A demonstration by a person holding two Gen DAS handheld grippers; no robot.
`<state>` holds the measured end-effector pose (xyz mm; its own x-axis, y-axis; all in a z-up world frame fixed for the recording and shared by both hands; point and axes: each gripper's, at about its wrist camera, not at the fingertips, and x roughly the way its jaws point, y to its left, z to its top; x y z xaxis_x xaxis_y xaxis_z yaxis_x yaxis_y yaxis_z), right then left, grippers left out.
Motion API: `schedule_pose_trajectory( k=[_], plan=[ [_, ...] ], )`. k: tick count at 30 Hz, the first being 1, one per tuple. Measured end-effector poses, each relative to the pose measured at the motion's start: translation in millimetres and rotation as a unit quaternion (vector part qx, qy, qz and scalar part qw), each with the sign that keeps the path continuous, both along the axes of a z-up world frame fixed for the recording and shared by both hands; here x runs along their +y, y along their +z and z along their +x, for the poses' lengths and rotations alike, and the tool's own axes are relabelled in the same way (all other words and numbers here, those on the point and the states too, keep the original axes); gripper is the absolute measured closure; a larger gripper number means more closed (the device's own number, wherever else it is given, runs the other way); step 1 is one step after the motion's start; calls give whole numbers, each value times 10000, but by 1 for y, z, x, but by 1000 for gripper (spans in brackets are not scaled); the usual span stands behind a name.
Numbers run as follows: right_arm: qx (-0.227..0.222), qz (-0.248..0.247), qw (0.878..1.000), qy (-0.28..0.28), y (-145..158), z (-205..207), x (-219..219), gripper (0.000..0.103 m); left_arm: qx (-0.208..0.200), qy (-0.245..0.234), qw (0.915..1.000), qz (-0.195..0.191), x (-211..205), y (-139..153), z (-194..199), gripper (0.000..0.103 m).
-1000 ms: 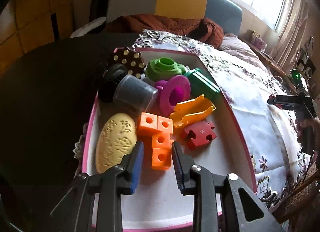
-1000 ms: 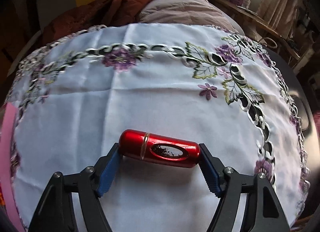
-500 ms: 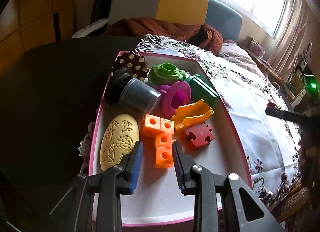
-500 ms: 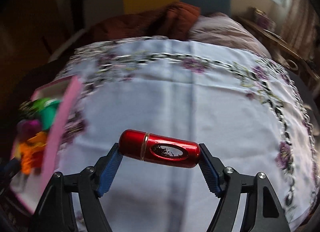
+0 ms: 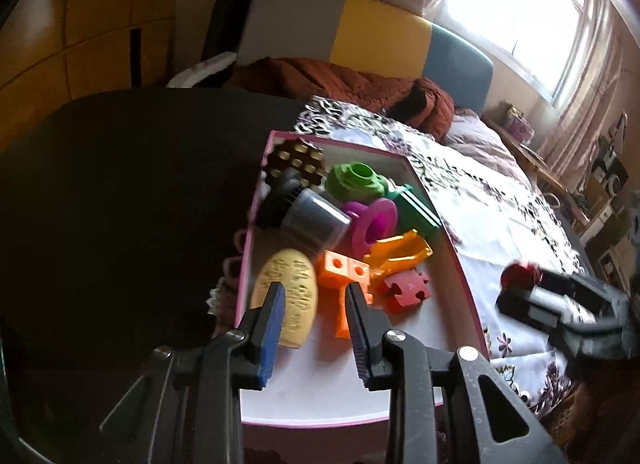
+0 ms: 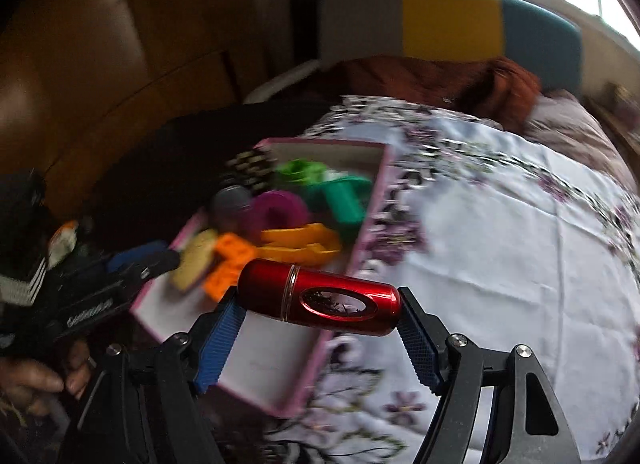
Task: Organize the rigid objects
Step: 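Carry the red cylinder into the tray and open the right gripper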
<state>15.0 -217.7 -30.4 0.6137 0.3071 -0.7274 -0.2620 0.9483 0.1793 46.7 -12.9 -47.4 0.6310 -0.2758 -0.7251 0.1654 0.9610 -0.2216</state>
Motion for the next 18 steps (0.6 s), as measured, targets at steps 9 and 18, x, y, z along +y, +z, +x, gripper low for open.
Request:
schedule_pose_trajectory(
  k=[9, 18],
  plan=[
    [240, -133, 9985, 470, -16, -6, 43, 28, 2, 313, 9995, 67, 21, 2, -1, 72],
    [665, -719, 9946, 353, -50, 16, 62, 27, 18, 476, 9987, 154, 30, 2, -6, 72]
  ],
)
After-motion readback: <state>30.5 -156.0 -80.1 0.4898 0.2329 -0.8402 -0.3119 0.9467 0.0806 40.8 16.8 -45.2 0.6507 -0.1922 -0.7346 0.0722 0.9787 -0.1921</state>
